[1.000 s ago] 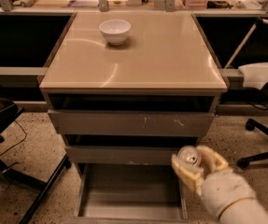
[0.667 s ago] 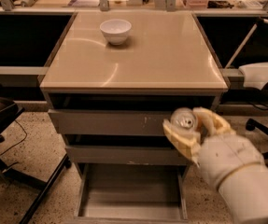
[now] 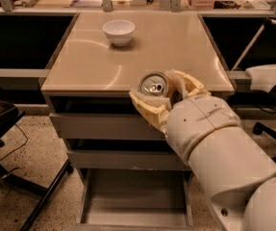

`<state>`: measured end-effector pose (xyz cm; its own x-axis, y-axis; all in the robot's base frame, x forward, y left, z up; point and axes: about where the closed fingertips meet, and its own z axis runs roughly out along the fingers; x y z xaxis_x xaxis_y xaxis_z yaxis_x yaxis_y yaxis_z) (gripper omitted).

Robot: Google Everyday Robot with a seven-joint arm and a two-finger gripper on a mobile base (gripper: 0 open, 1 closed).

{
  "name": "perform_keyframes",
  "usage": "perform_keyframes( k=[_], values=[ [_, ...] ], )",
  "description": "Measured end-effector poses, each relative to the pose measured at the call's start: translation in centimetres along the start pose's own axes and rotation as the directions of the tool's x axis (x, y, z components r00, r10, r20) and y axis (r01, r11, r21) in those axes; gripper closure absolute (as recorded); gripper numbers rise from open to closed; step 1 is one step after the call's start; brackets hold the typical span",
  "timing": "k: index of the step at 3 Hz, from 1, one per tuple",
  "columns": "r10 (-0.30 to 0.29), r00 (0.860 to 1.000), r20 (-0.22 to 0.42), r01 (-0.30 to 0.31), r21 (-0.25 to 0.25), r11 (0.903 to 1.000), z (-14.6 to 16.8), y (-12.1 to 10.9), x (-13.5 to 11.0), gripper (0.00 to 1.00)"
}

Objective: Pick orange can from bottom drawer and place on counter

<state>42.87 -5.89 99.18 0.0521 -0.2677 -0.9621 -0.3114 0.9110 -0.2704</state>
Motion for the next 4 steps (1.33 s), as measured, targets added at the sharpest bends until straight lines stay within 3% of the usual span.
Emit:
perform_keyframes(
  k=[1,2,3,4],
  values=[
    [0.017,1.0,-0.004,-0.017,0.041,0.999,-0.3,0.1,0.9,1.0],
    [0.046,0.998,0.041,-0.051,0.14,0.9888,-0.1,-4.7,-0.4,1.0],
    [0.082,0.993,0.086,-0.097,0.186,0.9779,1.7,-10.7,-3.8,1.0],
    [0.079,0.986,0.149,-0.096,0.11,0.9893,4.3,-9.8,-12.3,1.0]
  ],
)
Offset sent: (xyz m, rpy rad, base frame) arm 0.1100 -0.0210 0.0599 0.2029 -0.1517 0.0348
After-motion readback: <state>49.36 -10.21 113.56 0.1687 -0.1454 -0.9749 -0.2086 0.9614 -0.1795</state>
